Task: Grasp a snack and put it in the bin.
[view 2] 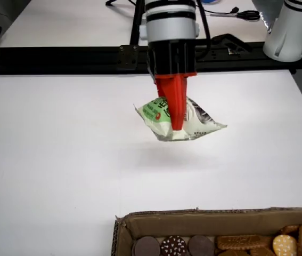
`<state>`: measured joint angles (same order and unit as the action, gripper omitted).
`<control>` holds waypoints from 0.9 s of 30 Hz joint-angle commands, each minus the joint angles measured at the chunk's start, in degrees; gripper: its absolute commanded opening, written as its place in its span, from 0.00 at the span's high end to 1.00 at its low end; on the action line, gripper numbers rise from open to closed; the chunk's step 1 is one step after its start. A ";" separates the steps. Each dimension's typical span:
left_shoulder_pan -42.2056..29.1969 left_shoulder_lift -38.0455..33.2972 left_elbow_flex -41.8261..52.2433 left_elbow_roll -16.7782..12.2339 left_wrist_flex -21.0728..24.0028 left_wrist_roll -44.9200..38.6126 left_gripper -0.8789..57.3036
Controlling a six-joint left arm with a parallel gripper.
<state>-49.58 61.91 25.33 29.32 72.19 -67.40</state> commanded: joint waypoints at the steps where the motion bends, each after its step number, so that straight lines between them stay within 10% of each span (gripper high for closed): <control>1: 1.55 1.57 -3.28 1.25 -0.32 3.77 0.99; 27: 9.88 10.87 -22.00 3.19 -8.81 18.11 0.84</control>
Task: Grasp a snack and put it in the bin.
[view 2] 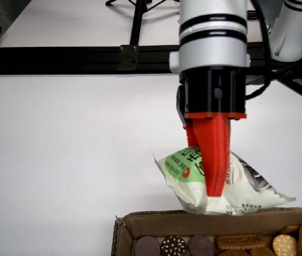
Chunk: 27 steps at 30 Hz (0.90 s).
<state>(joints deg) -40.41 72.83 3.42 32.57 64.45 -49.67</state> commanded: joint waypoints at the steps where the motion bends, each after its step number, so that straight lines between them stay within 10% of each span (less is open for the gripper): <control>1: 0.95 -0.03 -0.18 -0.08 -1.35 0.53 0.79; 7: 2.37 0.01 -0.68 -0.29 -2.31 0.99 0.42; 13: 3.34 0.03 -1.05 -0.44 -2.43 1.31 0.28; 20: 3.19 0.49 -1.95 -0.65 -0.94 2.34 0.33; 27: 2.03 4.24 -8.68 -0.95 3.25 3.88 0.59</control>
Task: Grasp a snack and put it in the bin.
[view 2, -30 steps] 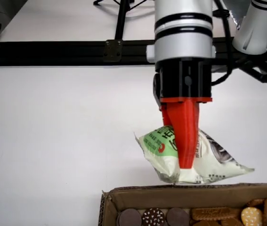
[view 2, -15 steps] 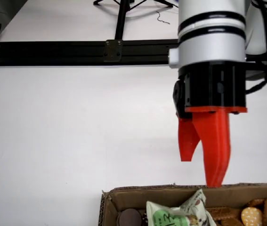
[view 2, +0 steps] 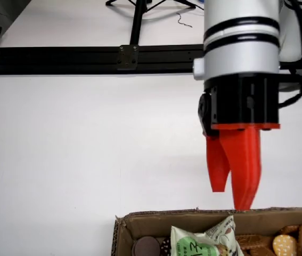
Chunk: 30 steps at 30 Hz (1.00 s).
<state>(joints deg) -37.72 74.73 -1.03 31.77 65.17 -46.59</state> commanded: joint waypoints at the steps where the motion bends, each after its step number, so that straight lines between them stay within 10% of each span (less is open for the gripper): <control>1: -0.89 3.21 -5.77 -0.24 3.29 1.19 0.64; 10: -3.21 6.95 -13.98 -1.27 7.04 5.06 0.94; 30: -8.40 0.13 -7.78 -7.08 10.43 9.94 0.99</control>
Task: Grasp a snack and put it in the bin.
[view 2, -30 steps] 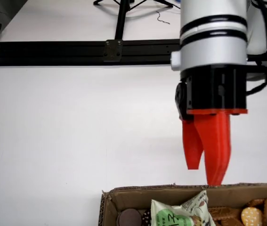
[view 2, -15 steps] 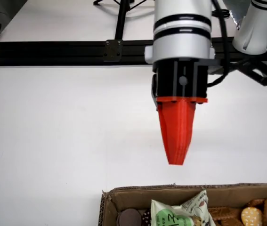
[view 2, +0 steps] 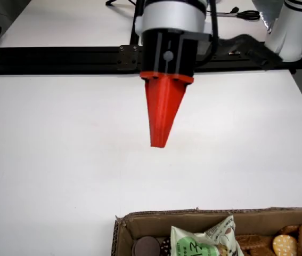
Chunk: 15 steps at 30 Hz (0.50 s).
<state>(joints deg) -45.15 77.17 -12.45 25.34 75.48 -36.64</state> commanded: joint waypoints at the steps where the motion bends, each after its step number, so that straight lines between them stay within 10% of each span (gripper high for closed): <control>1: -1.29 -3.00 4.74 -0.89 0.19 -0.03 0.99; 15: -7.21 -10.23 17.80 -2.94 1.02 -2.69 0.99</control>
<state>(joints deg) -51.33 67.93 3.40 22.51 76.51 -38.43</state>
